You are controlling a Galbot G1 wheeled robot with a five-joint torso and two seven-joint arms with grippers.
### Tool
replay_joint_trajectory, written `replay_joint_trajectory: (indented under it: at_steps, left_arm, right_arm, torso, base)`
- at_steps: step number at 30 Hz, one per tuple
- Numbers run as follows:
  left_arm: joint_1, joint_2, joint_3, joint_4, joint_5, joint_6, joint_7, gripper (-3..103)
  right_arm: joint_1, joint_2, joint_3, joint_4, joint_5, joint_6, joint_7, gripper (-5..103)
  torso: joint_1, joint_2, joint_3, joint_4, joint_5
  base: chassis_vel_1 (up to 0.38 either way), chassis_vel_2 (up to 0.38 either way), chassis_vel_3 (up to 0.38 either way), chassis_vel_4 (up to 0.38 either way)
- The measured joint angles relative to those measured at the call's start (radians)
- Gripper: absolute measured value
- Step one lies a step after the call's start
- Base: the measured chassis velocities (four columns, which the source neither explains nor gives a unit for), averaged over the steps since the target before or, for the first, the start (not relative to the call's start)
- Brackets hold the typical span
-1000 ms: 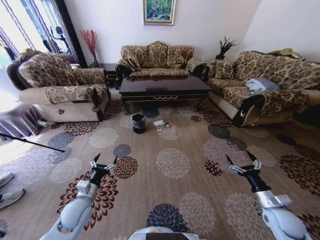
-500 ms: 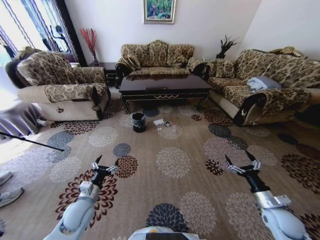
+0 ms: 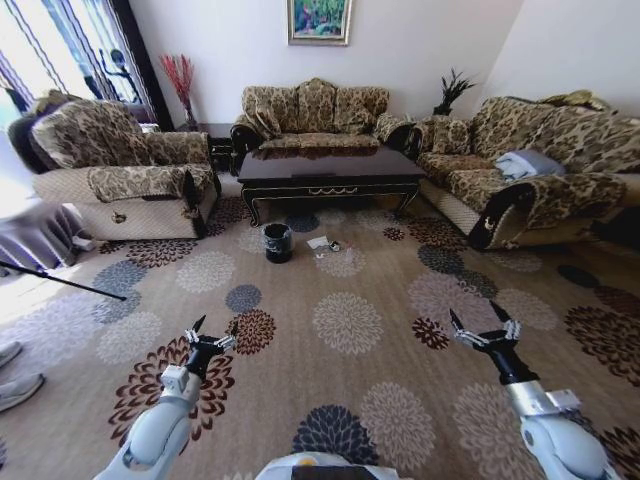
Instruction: Move to the front of the table and pick up the trash from the floor, then place it into the trash bin.
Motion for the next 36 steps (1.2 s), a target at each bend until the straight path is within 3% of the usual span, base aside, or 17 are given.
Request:
replay_joint_trajectory:
  at_steps: [21, 36]
  left_arm:
    - [-0.003, 0.0, 0.01, -0.005, -0.003, 0.018, -0.02, 100]
    - [0.001, -0.011, 0.009, 0.007, 0.0, 0.016, -0.02, 100]
  right_arm:
    - [-0.005, 0.01, -0.011, 0.006, -0.007, 0.013, -0.004, 100]
    - [-0.024, 0.048, -0.012, 0.005, -0.008, 0.026, -0.05, 100]
  torso:
    - [-0.039, -0.092, -0.053, 0.0, 0.0]
    - [-0.067, -0.158, -0.091, 0.0, 0.0]
  base:
    - [0.0, 0.0, 0.0, 0.0]
    - [0.0, 0.0, 0.0, 0.0]
